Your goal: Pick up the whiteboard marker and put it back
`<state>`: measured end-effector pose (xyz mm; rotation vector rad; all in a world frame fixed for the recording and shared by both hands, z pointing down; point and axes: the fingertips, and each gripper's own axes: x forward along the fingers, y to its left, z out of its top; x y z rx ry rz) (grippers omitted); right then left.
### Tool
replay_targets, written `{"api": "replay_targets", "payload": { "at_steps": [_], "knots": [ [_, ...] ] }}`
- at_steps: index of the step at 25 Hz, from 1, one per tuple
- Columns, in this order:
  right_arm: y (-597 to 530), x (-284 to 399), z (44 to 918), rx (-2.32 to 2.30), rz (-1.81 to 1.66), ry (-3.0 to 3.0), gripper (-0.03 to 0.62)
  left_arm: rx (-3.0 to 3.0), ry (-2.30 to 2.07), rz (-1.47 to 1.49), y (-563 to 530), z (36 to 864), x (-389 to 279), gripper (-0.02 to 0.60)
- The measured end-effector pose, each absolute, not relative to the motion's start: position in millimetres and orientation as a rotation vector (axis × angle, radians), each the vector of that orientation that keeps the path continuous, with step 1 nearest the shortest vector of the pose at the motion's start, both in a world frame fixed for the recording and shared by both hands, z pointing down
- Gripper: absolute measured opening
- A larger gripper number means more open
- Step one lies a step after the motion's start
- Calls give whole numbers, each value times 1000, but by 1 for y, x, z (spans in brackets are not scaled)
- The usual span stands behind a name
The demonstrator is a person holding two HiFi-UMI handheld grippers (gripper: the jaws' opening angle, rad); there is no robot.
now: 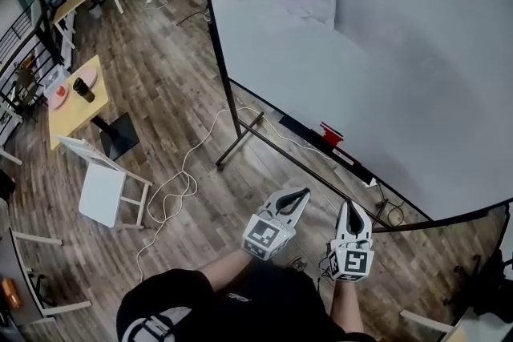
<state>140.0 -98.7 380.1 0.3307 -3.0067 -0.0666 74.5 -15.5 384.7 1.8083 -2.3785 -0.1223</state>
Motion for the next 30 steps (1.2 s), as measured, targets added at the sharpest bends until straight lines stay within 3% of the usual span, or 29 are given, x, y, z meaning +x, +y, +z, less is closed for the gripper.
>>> {"api": "replay_targets", "payload": {
  "at_steps": [30],
  "knots": [
    [-111,169,356,224,-76,-3080,3,1721,-2505,-146,-41,365,125,6]
  ]
}}
